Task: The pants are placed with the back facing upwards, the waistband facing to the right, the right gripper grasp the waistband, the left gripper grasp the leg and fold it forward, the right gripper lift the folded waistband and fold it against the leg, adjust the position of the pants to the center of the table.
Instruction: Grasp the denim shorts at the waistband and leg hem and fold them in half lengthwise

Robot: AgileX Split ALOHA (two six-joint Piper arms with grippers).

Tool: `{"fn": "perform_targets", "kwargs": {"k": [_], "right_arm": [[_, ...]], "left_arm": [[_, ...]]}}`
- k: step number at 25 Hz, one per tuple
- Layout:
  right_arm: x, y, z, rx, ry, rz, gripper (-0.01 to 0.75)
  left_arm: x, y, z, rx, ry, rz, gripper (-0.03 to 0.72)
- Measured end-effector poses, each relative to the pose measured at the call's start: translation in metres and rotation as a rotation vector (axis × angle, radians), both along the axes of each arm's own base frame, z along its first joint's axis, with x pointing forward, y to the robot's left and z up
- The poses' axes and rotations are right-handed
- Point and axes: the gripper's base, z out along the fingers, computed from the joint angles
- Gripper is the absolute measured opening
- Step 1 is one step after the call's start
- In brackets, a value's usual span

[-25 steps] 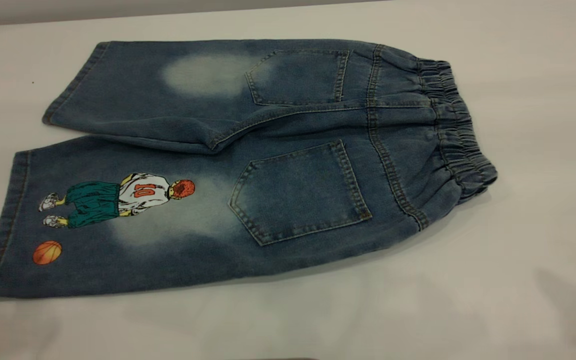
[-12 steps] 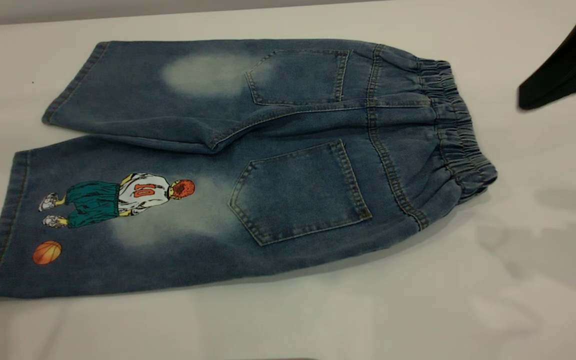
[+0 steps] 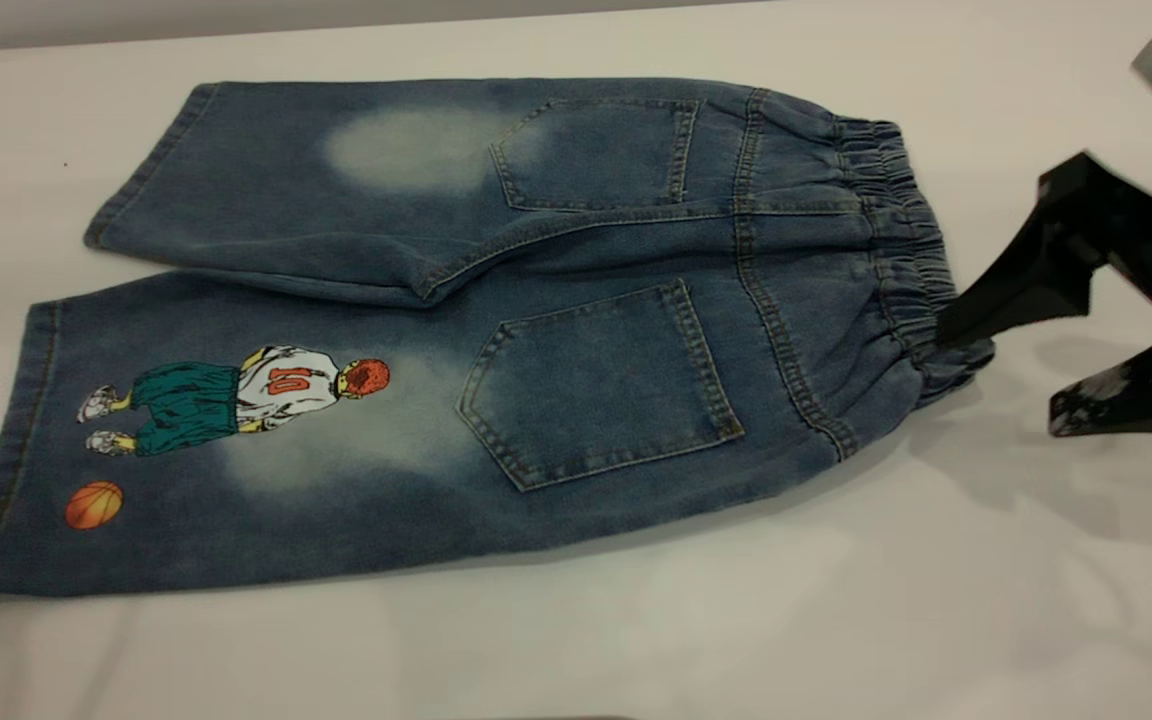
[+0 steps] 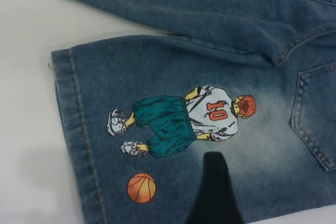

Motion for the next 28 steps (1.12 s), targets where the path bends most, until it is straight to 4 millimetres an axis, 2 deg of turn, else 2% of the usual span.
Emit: {"fn": "perform_targets", "kwargs": {"k": [9,12,15,18,24,26,28], "right_arm": [[0.026,0.0,-0.024,-0.001,0.024,0.006,0.575],[0.033,0.001,-0.027,0.006,0.015,0.006,0.575],[0.038,0.001,-0.026,0.008,0.007,0.003,0.544],[0.039,0.004,-0.026,0.01,0.007,0.007,0.444],[0.039,0.007,-0.025,0.018,-0.014,0.044,0.083],[0.042,0.009,-0.023,0.023,-0.032,0.074,0.041],[0.047,0.011,-0.02,0.036,-0.055,0.106,0.036]], "left_arm": [[0.0,0.0,0.0,-0.001,-0.001,0.001,0.505],[0.0,0.0,0.0,-0.001,-0.001,0.001,0.505],[0.0,0.0,0.0,-0.001,-0.001,0.001,0.505],[0.0,0.0,0.0,-0.001,-0.001,0.001,0.505],[-0.001,-0.001,-0.002,-0.008,0.028,-0.013,0.505],[-0.001,-0.002,-0.007,-0.014,0.064,-0.022,0.505],[0.001,-0.003,-0.017,-0.018,0.137,-0.036,0.505]]}}
